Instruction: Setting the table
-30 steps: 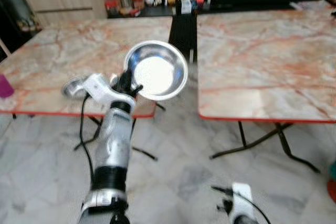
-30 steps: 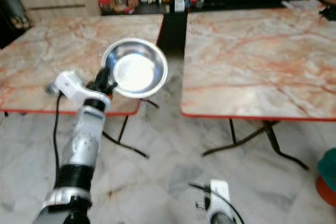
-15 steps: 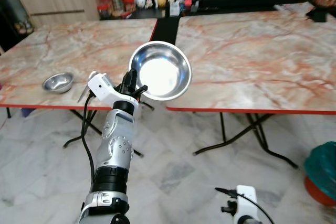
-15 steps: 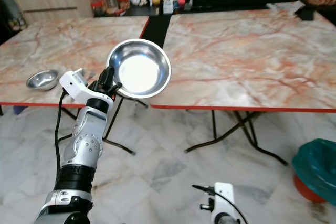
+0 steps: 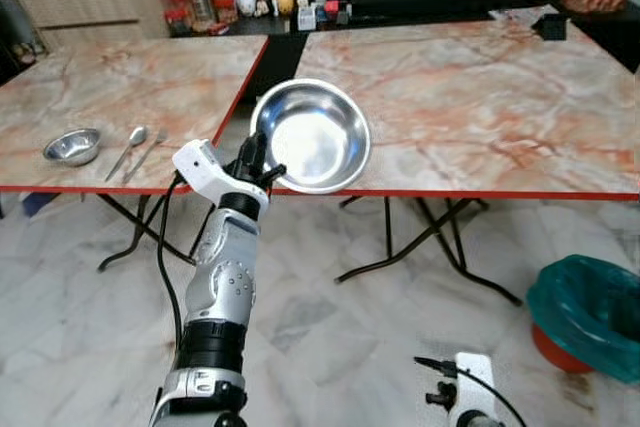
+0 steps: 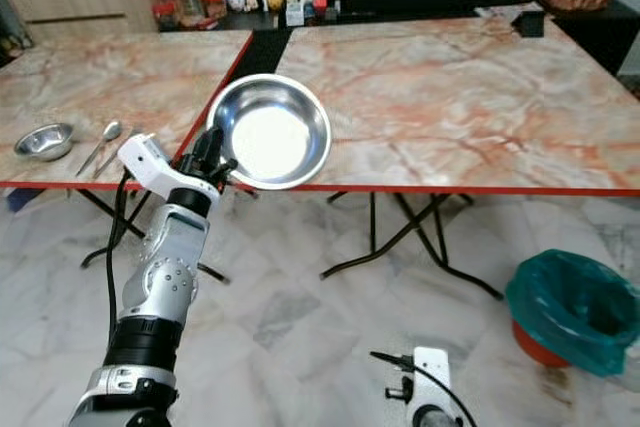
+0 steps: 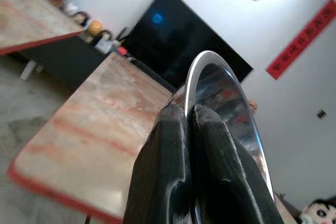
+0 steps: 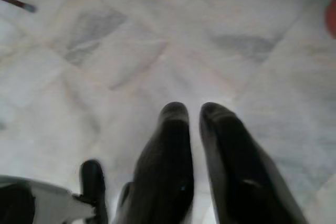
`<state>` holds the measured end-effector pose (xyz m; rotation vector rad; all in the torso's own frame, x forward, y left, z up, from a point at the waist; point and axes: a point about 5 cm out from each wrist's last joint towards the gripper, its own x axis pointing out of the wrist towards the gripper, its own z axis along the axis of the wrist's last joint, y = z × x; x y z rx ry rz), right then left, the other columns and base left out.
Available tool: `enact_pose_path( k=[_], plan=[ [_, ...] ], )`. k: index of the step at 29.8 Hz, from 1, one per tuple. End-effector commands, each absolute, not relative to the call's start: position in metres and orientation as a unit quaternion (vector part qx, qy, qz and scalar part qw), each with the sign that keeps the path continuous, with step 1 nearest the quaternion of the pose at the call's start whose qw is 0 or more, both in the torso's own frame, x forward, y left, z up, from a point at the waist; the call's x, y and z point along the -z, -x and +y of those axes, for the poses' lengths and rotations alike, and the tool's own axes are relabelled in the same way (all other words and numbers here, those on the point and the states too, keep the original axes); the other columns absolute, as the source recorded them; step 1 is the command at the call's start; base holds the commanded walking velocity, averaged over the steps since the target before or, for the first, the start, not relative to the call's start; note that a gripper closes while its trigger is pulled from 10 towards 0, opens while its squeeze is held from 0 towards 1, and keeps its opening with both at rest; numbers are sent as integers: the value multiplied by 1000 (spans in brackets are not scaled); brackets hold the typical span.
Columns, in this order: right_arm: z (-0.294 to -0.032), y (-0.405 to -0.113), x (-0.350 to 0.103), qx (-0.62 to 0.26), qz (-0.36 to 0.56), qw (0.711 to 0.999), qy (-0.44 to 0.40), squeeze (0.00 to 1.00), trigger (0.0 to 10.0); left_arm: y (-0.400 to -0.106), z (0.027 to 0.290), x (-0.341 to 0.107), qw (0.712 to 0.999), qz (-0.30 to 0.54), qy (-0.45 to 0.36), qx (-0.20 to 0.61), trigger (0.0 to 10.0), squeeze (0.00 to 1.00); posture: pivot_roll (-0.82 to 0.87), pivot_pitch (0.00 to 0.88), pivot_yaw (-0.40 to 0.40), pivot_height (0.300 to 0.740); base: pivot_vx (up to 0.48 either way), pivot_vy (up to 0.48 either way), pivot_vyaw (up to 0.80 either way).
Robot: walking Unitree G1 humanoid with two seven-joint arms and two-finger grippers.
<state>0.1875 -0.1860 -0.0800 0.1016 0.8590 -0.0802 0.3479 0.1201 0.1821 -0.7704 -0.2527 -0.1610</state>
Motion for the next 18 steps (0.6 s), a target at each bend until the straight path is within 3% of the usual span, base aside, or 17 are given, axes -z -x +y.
enact_pose_path(
  k=[1,7,18],
  plan=[
    [-179,-191,79,32,412,909,-53,0,10000,-348,123,-187,911,-135,384,73,10000,0,-26,6,58,714,0,0,0],
    [-179,-191,79,32,411,909,-54,0,10000,-348,123,-188,915,-133,371,82,10000,0,-25,5,60,714,0,0,0],
    [-179,-191,79,32,413,909,-51,0,10000,-348,122,-188,916,-131,369,87,10000,0,-24,3,56,714,309,0,-277]
  ],
)
